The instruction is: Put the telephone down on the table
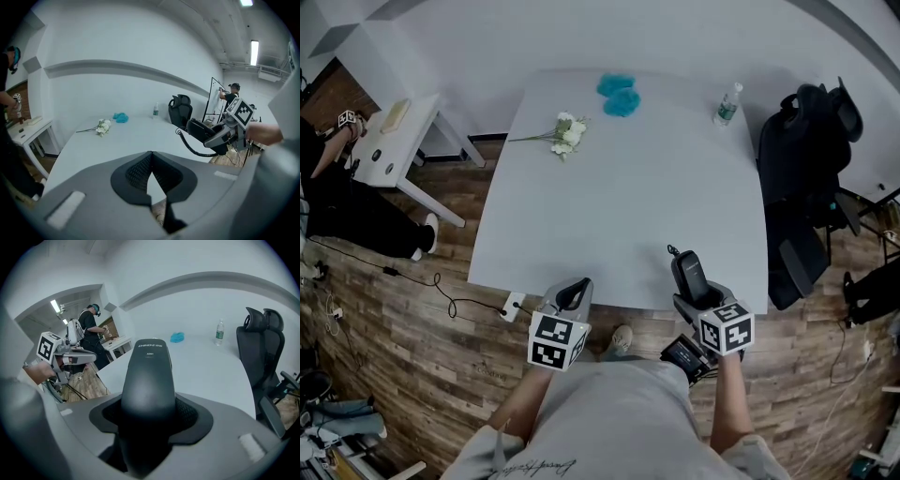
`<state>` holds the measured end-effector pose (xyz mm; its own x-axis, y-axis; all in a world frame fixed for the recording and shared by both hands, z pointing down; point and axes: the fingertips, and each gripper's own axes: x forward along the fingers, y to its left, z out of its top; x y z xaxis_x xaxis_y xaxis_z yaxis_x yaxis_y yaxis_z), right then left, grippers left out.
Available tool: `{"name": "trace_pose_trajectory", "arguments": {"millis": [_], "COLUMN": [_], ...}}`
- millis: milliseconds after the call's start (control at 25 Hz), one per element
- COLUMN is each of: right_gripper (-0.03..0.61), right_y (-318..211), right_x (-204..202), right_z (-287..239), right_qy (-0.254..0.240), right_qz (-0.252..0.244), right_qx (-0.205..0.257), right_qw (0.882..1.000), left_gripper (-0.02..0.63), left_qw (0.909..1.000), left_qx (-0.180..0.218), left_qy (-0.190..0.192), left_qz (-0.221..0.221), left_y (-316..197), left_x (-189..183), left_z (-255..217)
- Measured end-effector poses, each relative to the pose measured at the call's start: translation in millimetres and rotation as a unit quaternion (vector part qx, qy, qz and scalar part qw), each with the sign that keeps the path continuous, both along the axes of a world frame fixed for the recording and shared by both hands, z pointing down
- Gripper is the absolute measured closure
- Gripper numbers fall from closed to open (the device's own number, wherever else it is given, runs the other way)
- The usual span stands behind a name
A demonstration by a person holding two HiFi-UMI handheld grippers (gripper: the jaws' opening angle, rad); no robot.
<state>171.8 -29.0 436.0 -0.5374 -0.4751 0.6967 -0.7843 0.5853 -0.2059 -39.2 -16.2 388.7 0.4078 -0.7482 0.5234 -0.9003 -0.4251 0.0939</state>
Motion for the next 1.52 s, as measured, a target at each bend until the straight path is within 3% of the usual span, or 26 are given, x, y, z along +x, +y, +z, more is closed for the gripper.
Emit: {"name": "trace_pose_trajectory", "arguments": {"millis": [1520], "right_gripper": [0.301], "right_y": [-45.0], "right_x": [-18.2], "right_z": [0.4], "right_qy": [-0.009], "right_qz": [0.078], "right_qx": [-0.021], "right_qw": [0.997], "left_gripper": [0.597], "left_qw": [0.9983], "left_qx": [-0.03], "left_qy": [0.004], "left_qz": [0.05], "left_y": [-65.5], "left_x": [-25.7], "left_z": [13.6]}}
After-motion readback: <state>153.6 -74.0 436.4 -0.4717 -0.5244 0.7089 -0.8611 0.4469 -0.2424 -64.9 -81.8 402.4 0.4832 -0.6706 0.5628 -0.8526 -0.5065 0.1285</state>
